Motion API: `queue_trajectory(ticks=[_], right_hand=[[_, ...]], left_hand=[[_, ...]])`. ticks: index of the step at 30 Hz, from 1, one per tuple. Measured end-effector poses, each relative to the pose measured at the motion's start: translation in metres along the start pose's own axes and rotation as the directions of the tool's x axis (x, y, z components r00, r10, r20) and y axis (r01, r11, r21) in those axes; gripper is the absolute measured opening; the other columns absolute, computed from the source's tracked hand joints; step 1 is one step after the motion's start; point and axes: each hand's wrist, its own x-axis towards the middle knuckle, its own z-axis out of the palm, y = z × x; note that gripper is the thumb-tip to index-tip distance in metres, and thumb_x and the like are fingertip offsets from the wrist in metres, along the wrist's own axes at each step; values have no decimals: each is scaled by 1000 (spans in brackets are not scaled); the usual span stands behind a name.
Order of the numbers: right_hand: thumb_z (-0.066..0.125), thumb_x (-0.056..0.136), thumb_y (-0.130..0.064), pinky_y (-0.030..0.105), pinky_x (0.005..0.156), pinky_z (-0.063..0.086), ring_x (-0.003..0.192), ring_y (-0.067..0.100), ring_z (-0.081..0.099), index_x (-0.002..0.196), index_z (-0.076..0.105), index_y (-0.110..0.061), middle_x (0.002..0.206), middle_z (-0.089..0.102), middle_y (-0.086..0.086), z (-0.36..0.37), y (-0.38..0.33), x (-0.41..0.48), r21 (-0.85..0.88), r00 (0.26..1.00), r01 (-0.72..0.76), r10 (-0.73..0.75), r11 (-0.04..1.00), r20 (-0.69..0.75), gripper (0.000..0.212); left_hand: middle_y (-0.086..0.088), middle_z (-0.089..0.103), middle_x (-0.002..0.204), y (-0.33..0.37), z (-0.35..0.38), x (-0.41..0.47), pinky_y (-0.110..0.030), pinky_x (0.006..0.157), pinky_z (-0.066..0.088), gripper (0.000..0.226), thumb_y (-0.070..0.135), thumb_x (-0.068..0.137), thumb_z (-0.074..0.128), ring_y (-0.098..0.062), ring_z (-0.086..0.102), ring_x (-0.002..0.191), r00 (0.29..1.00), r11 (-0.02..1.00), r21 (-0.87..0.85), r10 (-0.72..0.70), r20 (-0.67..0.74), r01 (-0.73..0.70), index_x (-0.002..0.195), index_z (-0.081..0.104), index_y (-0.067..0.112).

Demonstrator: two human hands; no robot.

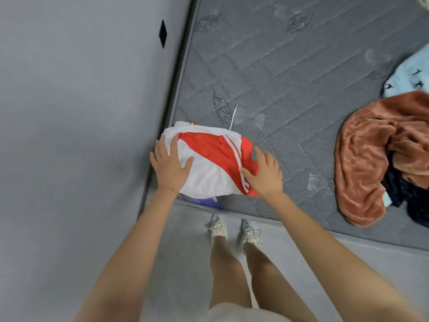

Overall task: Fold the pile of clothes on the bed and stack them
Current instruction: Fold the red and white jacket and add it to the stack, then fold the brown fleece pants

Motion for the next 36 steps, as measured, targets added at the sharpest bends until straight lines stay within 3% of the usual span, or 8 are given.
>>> queue_trajectory(ticks=[4,13,27,36], right_hand=[[58,91,-52,48,116,18,149,30,12,155,20,-28,162,18,8,-43,6,-35,-128,996,68,-75,989,-51,78],[48,96,-54,46,120,11,151,30,4,157,13,-27,164,12,8,-137,74,-87,-224,984,70,-105,972,-146,75],[45,95,-57,50,119,10,150,31,2,157,7,-29,164,9,8,-261,296,-150,-149,961,-87,44,985,-273,78],[44,96,-60,51,120,9,151,32,1,157,2,-29,164,5,10,-312,394,-144,-136,951,-189,147,972,-272,80]], left_hand=[[-13,17,161,51,-19,-23,-56,117,4,68,44,92,61,-32,11,149,987,989,39,137,89,-141,149,36,19],[-7,12,163,185,-24,-65,-53,118,3,67,50,94,53,-29,4,151,944,945,129,278,178,-302,152,31,25],[-6,5,164,425,69,-188,-55,118,-3,71,55,95,48,-28,-2,151,828,810,197,502,250,-552,154,23,26],[-5,-1,165,518,106,-203,-55,118,-7,72,60,95,42,-27,-8,151,752,740,189,574,324,-646,155,17,29]])
